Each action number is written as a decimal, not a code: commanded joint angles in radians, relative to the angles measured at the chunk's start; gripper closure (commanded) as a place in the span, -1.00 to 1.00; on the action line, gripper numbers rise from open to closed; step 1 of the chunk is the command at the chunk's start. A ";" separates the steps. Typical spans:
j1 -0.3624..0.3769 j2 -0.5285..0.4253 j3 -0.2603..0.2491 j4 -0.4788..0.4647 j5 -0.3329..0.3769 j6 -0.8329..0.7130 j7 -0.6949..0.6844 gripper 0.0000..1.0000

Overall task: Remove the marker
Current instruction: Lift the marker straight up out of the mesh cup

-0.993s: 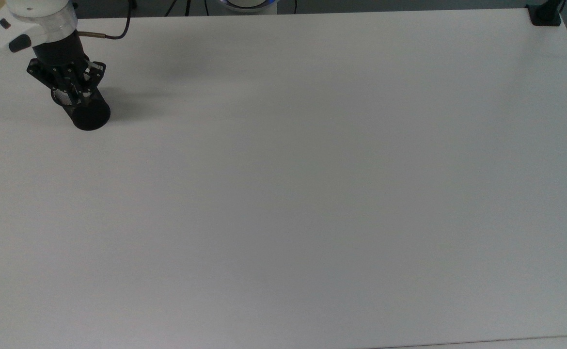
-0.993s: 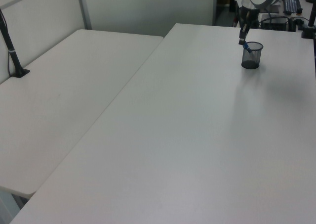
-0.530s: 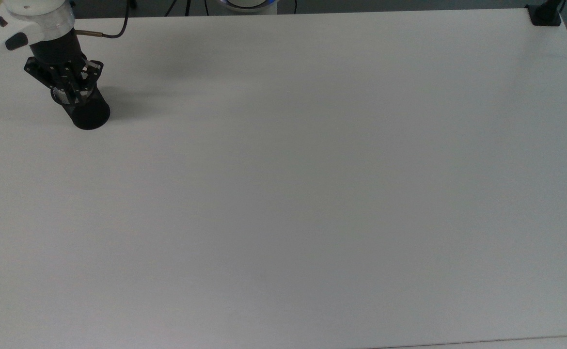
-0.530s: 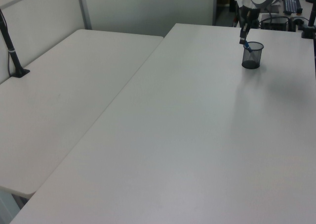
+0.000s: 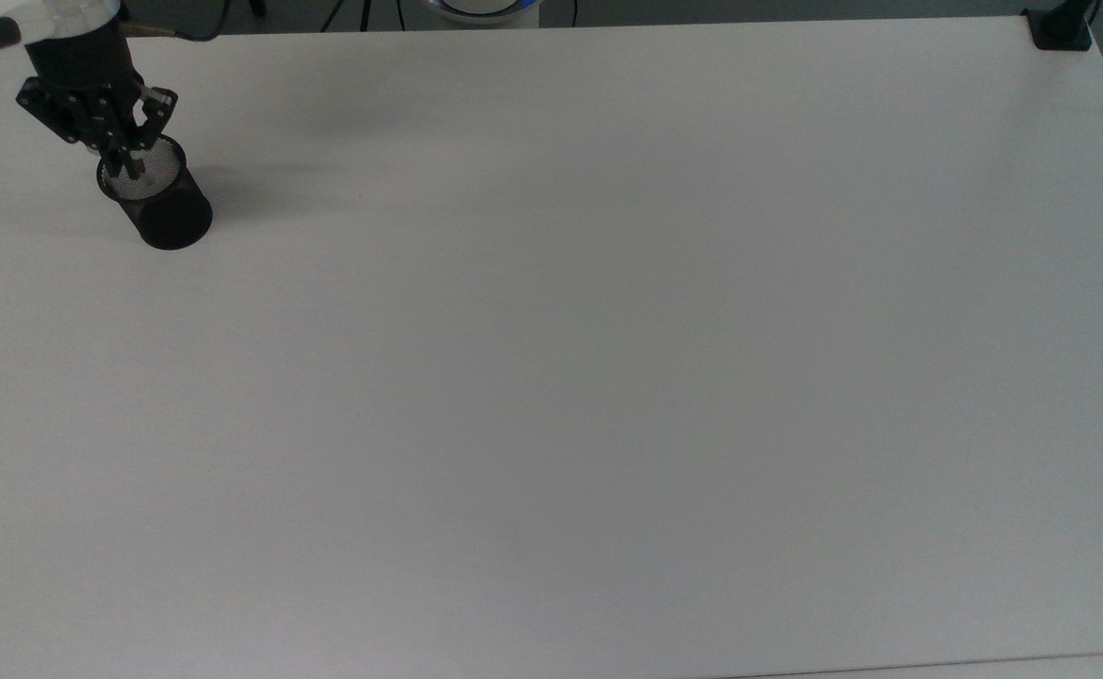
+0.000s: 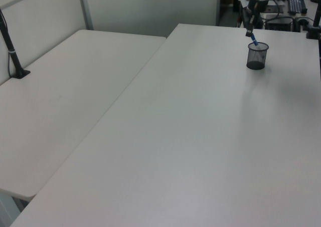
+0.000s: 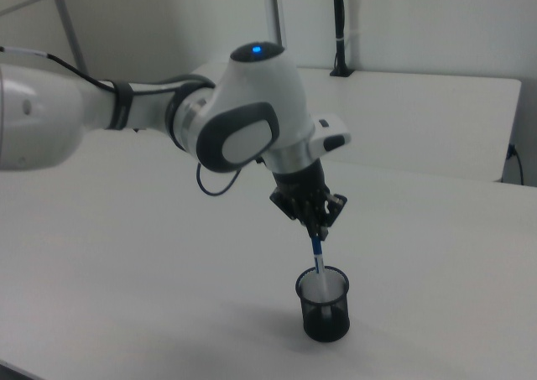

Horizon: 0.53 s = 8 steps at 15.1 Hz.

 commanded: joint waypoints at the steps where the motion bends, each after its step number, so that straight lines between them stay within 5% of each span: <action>1: 0.003 -0.083 0.005 0.083 0.013 -0.162 0.009 0.98; 8: 0.046 -0.149 0.028 0.253 0.113 -0.413 0.020 0.98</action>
